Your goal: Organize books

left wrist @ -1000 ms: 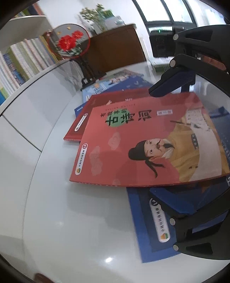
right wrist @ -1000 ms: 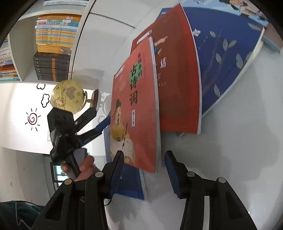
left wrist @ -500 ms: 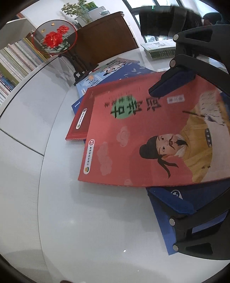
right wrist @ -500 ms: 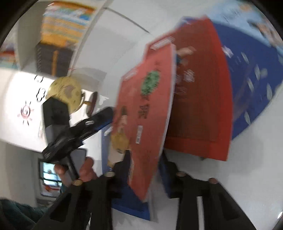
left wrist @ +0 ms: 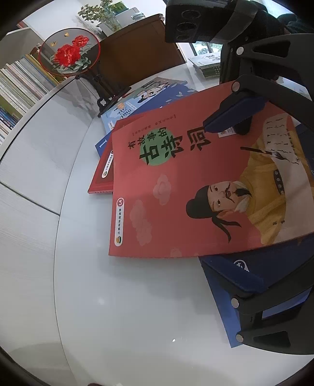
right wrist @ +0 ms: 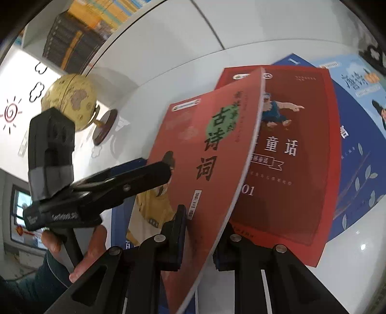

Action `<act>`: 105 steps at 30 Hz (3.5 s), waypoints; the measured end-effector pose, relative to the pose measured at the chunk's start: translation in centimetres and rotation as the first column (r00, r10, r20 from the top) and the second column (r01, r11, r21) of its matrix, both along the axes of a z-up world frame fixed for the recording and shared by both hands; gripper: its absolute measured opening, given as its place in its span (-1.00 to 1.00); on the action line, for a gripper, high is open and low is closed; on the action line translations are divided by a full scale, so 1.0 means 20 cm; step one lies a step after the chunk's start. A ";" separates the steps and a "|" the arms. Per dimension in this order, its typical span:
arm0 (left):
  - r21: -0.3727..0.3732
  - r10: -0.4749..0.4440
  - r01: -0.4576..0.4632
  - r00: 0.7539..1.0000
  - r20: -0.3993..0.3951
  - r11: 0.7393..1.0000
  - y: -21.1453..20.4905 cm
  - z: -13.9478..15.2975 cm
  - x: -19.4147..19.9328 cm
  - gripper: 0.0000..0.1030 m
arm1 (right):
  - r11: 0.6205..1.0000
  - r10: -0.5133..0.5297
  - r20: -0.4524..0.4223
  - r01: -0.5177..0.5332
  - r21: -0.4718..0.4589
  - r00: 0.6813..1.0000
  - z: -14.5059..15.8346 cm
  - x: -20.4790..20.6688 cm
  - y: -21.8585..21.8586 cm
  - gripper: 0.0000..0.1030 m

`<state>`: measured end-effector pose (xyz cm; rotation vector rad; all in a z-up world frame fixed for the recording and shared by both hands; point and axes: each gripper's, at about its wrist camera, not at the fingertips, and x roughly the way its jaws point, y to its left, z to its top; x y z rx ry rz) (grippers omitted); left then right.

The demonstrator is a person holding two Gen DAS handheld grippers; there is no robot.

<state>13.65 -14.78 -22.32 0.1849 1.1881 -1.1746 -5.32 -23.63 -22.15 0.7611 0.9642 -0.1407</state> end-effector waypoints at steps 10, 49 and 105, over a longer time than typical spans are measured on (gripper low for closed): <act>0.005 -0.003 0.004 0.997 -0.082 1.000 0.03 0.00 0.02 0.95 | 0.996 -0.027 -0.013 0.026 -0.083 1.000 0.01 0.03 -0.01 -0.64; 0.095 -0.002 -0.009 0.993 0.115 0.995 -0.08 -0.01 -0.05 0.94 | 0.999 -0.023 0.002 0.023 -0.030 1.000 -0.01 0.03 -0.04 -0.62; -0.002 -0.009 0.009 0.928 -0.373 1.000 0.30 -0.04 -0.16 0.95 | 0.995 -0.094 -0.273 0.096 -0.007 0.957 0.07 0.00 -0.11 -0.62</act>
